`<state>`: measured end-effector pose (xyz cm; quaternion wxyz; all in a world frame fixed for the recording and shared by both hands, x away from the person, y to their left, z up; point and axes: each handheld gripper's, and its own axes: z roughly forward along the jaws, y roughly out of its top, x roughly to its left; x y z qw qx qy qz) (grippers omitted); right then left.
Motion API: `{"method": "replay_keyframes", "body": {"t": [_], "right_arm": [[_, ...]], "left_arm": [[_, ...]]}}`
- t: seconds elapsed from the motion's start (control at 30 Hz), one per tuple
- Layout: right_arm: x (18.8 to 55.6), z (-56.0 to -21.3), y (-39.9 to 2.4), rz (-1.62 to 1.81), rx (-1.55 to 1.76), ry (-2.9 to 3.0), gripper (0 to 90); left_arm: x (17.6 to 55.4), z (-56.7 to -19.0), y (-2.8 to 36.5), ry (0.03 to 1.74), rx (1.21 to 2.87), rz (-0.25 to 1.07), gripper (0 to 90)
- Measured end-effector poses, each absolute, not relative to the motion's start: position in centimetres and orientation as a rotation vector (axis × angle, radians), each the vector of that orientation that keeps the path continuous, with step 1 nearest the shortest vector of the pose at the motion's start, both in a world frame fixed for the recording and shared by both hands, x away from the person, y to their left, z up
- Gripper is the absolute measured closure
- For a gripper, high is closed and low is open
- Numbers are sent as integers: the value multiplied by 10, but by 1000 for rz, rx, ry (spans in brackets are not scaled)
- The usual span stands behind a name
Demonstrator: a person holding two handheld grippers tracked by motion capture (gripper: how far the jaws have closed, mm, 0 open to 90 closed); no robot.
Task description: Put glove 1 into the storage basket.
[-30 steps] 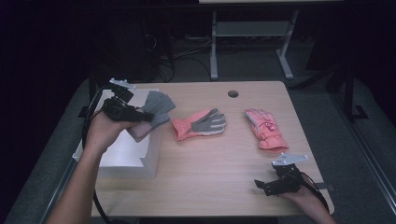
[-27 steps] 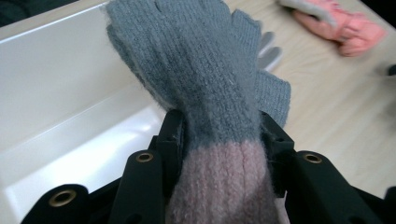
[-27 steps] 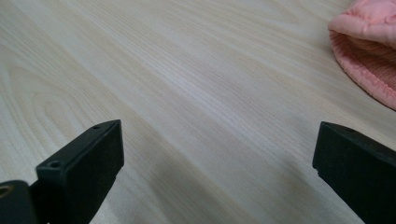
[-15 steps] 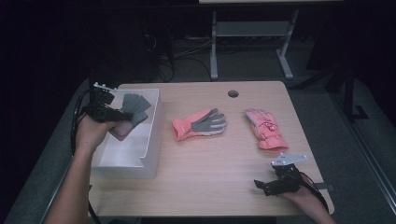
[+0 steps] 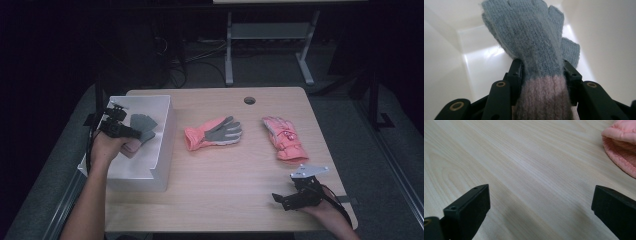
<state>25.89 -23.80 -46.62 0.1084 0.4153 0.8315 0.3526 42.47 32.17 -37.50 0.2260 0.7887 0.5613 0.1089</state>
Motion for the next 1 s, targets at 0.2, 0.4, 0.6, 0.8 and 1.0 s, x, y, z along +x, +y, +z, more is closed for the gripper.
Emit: {"method": "replay_keyframes", "body": {"t": [0.2, 0.4, 0.6, 0.8, 1.0], "right_arm": [[259, -466, -240, 1032, 1220, 2448, 16], [259, -466, -239, 1032, 1215, 2452, 16], [259, -466, -239, 1032, 1216, 2451, 16], [258, -466, -239, 1031, 1222, 2453, 16], [258, -466, -240, 1032, 1230, 2446, 16]], "left_arm": [[431, -392, 324, 1596, 2221, 310, 581], [434, -410, 325, 1632, 2252, 275, 563], [434, -418, 327, 1644, 2259, 273, 519], [432, -418, 321, 1663, 2274, 313, 334], [429, -398, 319, 1639, 2252, 348, 259]]}}
